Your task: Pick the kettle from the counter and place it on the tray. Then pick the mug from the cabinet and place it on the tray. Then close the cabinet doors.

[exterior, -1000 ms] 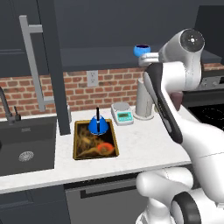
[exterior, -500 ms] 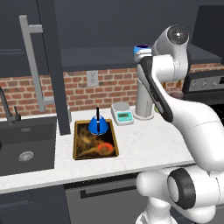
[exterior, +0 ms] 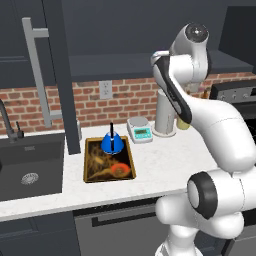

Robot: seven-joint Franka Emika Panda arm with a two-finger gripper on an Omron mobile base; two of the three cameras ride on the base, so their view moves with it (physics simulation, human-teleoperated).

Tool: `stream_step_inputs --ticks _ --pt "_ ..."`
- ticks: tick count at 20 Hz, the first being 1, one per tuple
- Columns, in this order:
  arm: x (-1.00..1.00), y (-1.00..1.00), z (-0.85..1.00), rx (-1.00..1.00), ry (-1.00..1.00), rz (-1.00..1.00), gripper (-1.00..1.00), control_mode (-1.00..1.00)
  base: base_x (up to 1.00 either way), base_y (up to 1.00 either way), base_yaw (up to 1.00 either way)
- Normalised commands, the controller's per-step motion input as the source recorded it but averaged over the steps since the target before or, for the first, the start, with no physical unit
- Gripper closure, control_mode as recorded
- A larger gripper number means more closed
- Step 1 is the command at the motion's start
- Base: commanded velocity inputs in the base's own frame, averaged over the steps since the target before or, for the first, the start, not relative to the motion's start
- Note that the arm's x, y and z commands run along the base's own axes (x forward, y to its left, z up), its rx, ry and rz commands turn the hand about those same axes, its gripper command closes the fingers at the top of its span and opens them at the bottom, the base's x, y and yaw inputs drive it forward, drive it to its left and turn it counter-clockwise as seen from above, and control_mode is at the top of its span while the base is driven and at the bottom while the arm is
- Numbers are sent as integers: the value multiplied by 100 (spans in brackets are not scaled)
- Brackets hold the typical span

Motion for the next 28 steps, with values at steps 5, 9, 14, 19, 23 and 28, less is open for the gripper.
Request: stream_step_inputs --ticks 5,9,14,19,23,28 --pt "40 -9 -23 3 0 0 -100 -100 0 0 0" --pt "31 -7 -19 9 0 -1 -100 -100 0 0 0" --pt "37 0 1 9 0 -3 -100 -100 0 0 0" --pt "31 -1 12 1 0 -10 -100 -100 0 0 0" --pt "30 0 11 0 0 -14 -100 -100 0 0 0" --pt "21 0 5 0 0 -14 -100 -100 0 0 0"
